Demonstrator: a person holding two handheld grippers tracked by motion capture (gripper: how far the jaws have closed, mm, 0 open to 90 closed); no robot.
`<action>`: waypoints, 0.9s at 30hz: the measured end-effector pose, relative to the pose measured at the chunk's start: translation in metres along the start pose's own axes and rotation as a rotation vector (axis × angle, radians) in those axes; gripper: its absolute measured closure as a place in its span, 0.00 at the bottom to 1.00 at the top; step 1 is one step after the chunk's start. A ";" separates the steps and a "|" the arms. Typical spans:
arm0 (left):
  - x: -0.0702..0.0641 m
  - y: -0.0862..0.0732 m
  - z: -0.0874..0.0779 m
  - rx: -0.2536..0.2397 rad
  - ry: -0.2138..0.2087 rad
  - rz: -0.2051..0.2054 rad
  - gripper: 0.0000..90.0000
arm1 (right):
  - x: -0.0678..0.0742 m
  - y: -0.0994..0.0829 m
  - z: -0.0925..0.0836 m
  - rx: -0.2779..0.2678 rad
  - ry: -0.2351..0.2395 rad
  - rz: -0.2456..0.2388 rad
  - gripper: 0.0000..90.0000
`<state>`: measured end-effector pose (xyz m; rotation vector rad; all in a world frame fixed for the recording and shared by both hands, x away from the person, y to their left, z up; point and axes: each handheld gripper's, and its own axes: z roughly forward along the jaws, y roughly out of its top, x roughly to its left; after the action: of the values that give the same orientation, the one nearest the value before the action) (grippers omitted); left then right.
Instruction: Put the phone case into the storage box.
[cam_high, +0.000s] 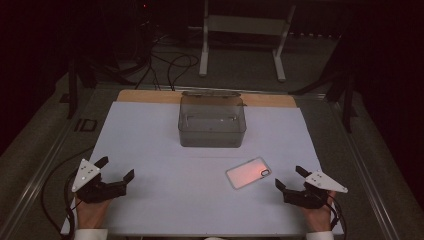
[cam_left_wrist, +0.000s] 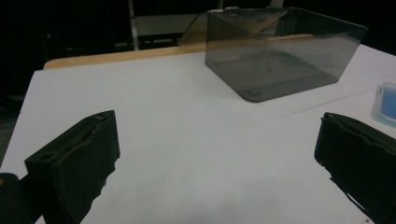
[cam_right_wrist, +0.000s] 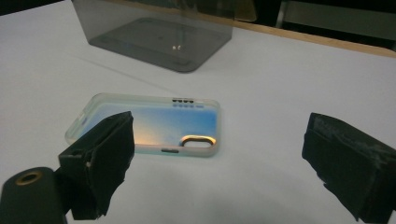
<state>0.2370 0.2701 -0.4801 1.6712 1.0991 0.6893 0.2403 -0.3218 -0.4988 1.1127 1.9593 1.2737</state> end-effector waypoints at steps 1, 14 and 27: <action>0.000 0.000 0.000 0.003 0.002 0.000 0.01 | 0.000 0.000 0.000 0.000 0.000 0.000 0.10; -0.006 0.004 0.000 0.006 0.016 0.011 0.01 | 0.001 0.000 0.002 0.003 0.006 -0.009 0.10; -0.015 0.017 0.006 0.009 -0.022 0.039 0.01 | 0.000 0.000 0.005 0.004 0.016 -0.009 0.10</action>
<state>0.2414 0.2527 -0.4657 1.7082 1.0579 0.6905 0.2438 -0.3194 -0.5006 1.0969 1.9770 1.2783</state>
